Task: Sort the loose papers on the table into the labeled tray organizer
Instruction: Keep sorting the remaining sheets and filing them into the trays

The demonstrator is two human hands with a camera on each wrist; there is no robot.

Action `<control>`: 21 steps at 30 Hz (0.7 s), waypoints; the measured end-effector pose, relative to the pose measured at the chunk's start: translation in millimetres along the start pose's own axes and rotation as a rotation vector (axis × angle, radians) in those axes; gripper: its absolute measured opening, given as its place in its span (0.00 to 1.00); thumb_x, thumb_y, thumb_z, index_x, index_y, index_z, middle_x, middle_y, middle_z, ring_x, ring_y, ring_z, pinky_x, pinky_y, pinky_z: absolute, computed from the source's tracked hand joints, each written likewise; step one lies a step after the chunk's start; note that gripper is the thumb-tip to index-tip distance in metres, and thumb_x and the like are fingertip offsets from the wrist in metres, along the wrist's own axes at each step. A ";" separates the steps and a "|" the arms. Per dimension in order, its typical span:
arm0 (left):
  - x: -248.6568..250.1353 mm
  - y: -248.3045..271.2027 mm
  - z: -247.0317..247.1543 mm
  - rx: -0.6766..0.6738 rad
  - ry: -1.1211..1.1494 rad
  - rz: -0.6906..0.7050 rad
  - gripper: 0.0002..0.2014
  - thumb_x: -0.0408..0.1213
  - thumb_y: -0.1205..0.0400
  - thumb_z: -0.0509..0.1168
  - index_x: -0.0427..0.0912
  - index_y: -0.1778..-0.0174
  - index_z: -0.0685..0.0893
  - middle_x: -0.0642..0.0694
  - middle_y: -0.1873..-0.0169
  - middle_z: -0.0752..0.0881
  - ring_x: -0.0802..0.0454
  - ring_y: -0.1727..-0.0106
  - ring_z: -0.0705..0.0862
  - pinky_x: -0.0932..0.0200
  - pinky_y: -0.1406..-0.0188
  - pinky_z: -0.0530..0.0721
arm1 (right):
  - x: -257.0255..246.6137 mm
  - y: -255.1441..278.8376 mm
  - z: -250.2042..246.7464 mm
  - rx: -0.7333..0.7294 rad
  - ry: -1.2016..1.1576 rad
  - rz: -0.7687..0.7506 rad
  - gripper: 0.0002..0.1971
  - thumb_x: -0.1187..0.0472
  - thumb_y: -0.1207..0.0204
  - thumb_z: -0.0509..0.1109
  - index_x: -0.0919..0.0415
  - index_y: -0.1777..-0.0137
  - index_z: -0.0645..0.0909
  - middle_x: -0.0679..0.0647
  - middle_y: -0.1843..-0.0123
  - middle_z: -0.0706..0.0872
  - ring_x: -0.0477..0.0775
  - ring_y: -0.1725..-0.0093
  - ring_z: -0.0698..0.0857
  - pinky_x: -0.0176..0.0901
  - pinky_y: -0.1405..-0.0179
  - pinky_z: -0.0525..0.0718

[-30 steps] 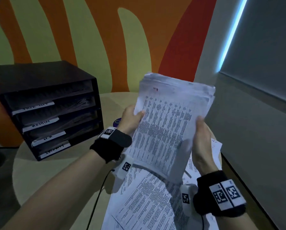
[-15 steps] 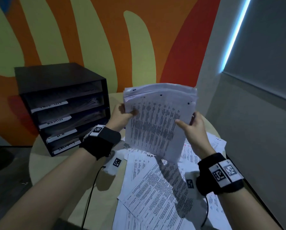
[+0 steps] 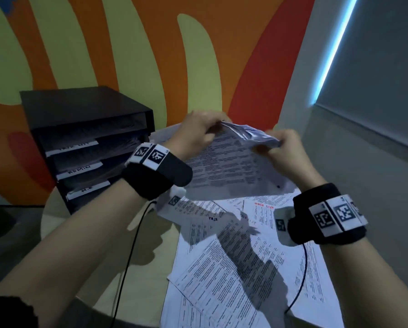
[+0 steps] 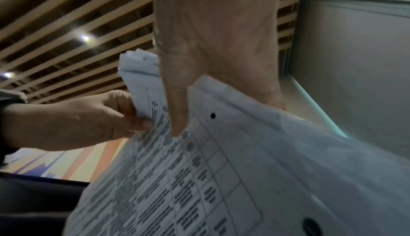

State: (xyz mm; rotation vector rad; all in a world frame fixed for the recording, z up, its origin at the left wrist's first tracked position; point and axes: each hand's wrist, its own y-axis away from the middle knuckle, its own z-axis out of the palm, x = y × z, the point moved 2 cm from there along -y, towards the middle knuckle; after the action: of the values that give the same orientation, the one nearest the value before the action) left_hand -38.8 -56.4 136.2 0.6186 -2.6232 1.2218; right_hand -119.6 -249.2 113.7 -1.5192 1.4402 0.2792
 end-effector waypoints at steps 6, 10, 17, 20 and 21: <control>-52.2 43.1 -8.0 0.318 -0.170 -0.449 0.46 0.61 0.32 0.74 0.45 0.21 0.65 0.42 0.24 0.69 0.44 0.22 0.65 0.40 0.21 0.62 | 34.1 18.2 3.6 0.098 -0.307 0.213 0.09 0.72 0.25 0.71 0.68 0.66 0.83 0.47 0.73 0.86 0.47 0.71 0.83 0.42 0.69 0.82; -73.3 69.5 -9.2 0.405 0.432 -0.711 0.49 0.43 0.30 0.80 0.37 0.20 0.58 0.44 0.36 0.77 0.52 0.36 0.79 0.63 0.42 0.79 | 53.0 24.2 7.5 0.140 -0.543 0.269 0.05 0.72 0.27 0.74 0.66 0.53 0.87 0.58 0.54 0.92 0.60 0.52 0.91 0.58 0.48 0.88; -96.8 92.6 -1.9 0.341 0.660 -0.655 0.17 0.24 0.26 0.74 0.37 0.41 0.83 0.45 0.49 0.89 0.55 0.51 0.90 0.55 0.48 0.89 | 68.4 29.8 34.1 0.004 -0.689 0.332 0.23 0.68 0.36 0.79 0.67 0.39 0.84 0.61 0.45 0.91 0.60 0.46 0.90 0.54 0.47 0.88; -103.3 105.5 11.0 0.301 0.670 -0.694 0.19 0.21 0.27 0.73 0.40 0.43 0.82 0.48 0.49 0.88 0.61 0.52 0.89 0.63 0.53 0.88 | 88.1 36.2 51.8 -0.128 -0.579 0.440 0.22 0.68 0.33 0.79 0.68 0.38 0.83 0.61 0.45 0.91 0.63 0.45 0.90 0.63 0.41 0.86; -105.3 110.2 16.4 0.279 0.677 -0.707 0.19 0.19 0.26 0.72 0.38 0.42 0.81 0.49 0.50 0.89 0.61 0.53 0.89 0.65 0.55 0.87 | 94.0 37.7 58.2 -0.123 -0.548 0.474 0.19 0.69 0.31 0.77 0.68 0.39 0.82 0.61 0.45 0.91 0.63 0.45 0.89 0.66 0.39 0.84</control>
State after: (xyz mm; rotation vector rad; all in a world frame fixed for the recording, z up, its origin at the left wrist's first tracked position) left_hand 7.0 25.2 14.9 0.8786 -1.5051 1.2541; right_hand -101.0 -257.4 -1.3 -1.0528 1.3239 1.0041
